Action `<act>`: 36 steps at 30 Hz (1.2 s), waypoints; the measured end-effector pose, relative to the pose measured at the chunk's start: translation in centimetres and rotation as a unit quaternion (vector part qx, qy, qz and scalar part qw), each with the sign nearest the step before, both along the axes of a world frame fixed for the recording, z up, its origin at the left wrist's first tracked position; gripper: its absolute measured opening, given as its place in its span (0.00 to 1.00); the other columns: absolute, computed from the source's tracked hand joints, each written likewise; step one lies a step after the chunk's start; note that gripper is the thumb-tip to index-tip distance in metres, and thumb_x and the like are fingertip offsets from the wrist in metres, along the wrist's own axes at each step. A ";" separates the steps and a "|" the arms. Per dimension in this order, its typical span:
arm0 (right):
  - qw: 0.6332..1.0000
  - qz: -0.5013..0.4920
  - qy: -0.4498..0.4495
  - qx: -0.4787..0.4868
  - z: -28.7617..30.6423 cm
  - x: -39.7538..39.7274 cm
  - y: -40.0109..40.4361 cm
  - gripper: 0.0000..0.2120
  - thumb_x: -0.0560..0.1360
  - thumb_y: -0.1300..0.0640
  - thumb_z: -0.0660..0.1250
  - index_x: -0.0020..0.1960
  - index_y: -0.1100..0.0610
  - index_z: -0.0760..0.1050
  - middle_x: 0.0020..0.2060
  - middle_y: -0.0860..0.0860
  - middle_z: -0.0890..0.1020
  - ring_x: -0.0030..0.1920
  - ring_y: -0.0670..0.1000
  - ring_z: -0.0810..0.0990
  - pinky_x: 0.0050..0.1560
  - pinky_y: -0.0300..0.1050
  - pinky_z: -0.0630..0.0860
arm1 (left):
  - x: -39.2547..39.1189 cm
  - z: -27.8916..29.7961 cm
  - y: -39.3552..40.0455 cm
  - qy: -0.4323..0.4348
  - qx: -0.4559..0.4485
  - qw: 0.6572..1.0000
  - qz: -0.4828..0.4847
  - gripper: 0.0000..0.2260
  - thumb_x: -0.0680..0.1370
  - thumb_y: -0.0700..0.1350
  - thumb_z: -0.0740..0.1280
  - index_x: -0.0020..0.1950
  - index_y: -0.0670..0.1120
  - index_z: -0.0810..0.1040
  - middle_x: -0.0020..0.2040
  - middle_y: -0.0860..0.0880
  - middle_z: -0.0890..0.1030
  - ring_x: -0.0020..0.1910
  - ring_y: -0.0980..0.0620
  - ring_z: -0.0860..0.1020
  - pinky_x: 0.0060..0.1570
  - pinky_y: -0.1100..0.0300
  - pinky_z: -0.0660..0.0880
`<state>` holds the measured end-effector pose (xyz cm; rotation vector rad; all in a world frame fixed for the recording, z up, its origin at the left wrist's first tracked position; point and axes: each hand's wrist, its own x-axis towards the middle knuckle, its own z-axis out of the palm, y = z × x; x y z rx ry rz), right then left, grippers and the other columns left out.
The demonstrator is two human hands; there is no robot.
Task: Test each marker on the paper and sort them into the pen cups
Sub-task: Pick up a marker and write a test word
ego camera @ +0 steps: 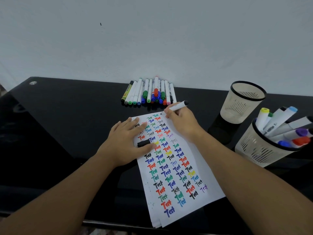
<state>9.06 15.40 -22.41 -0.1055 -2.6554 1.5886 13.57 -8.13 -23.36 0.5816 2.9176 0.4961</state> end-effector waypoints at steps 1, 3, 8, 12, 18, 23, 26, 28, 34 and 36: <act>1.000 0.003 -0.002 0.004 0.0 0.0 0.0 0.04 0.83 0.46 0.66 0.53 0.43 0.78 0.48 0.47 0.84 0.53 0.48 0.82 0.62 0.58 0.79 | 0.0 0.1 0.0 0.000 -0.001 1.000 0.000 0.47 0.66 0.83 0.49 0.81 0.62 0.55 0.83 0.56 0.51 0.82 0.55 0.45 0.79 0.49 0.40; 1.000 0.007 -0.003 0.012 0.0 0.0 0.1 0.04 0.83 0.46 0.66 0.54 0.42 0.78 0.47 0.48 0.84 0.52 0.49 0.82 0.61 0.59 0.79 | 0.1 0.1 0.0 -0.002 0.000 1.000 0.000 0.47 0.66 0.83 0.49 0.81 0.62 0.56 0.83 0.56 0.51 0.82 0.55 0.45 0.79 0.49 0.40; 1.000 -0.009 0.012 0.020 -0.2 0.2 0.1 0.04 0.83 0.46 0.65 0.51 0.43 0.78 0.47 0.47 0.84 0.51 0.48 0.82 0.60 0.59 0.79 | 0.2 0.1 0.1 -0.001 0.002 1.000 0.000 0.48 0.66 0.83 0.49 0.81 0.62 0.56 0.83 0.56 0.51 0.82 0.55 0.45 0.79 0.50 0.40; 1.000 -0.004 0.001 0.013 0.0 0.2 0.1 0.04 0.83 0.46 0.65 0.51 0.42 0.78 0.47 0.47 0.84 0.51 0.49 0.83 0.60 0.60 0.80 | 0.2 0.2 0.1 -0.003 0.005 1.000 0.002 0.48 0.65 0.83 0.49 0.81 0.62 0.56 0.83 0.56 0.51 0.82 0.55 0.45 0.79 0.49 0.40; 1.000 -0.003 -0.002 0.026 -0.2 0.2 0.3 0.08 0.84 0.44 0.64 0.57 0.46 0.77 0.48 0.47 0.83 0.51 0.48 0.82 0.60 0.58 0.80 | 0.2 0.2 0.1 0.000 0.004 1.000 0.000 0.49 0.65 0.84 0.48 0.81 0.61 0.56 0.83 0.55 0.52 0.82 0.54 0.46 0.80 0.48 0.41; 1.000 -0.020 0.007 0.002 -0.2 0.3 0.4 0.07 0.84 0.46 0.64 0.57 0.47 0.77 0.48 0.46 0.83 0.52 0.46 0.81 0.62 0.55 0.78 | 0.1 0.0 0.0 0.002 -0.001 1.000 0.000 0.49 0.65 0.84 0.47 0.81 0.62 0.56 0.83 0.56 0.52 0.82 0.54 0.46 0.80 0.49 0.41; 1.000 -0.015 0.009 0.012 -0.4 0.2 0.5 0.07 0.84 0.46 0.64 0.56 0.47 0.78 0.48 0.45 0.83 0.53 0.47 0.81 0.62 0.56 0.78 | 0.1 -0.1 0.0 0.013 0.009 1.000 0.002 0.50 0.64 0.85 0.47 0.81 0.61 0.58 0.83 0.55 0.53 0.82 0.54 0.47 0.80 0.48 0.42; 1.000 -0.014 0.006 0.021 -0.5 0.0 0.4 0.08 0.83 0.45 0.64 0.57 0.46 0.78 0.48 0.45 0.83 0.53 0.47 0.81 0.62 0.57 0.78 | 0.1 -0.1 0.0 0.012 0.011 1.000 0.002 0.50 0.64 0.85 0.47 0.81 0.61 0.58 0.83 0.55 0.53 0.82 0.54 0.47 0.80 0.48 0.42; 0.999 -0.015 0.007 0.033 -0.5 -0.1 0.3 0.08 0.84 0.44 0.64 0.57 0.45 0.78 0.48 0.47 0.83 0.52 0.48 0.82 0.61 0.58 0.79 | 0.1 0.0 0.1 0.010 0.011 1.000 0.002 0.51 0.63 0.85 0.46 0.81 0.61 0.58 0.83 0.55 0.53 0.82 0.54 0.47 0.80 0.48 0.42; 0.999 -0.010 0.003 0.033 -0.5 0.0 0.4 0.08 0.84 0.44 0.64 0.57 0.45 0.78 0.48 0.47 0.83 0.52 0.48 0.82 0.61 0.58 0.79 | 0.1 -0.1 0.0 0.011 0.011 1.000 0.003 0.49 0.64 0.84 0.48 0.81 0.61 0.58 0.83 0.55 0.53 0.82 0.54 0.47 0.80 0.48 0.42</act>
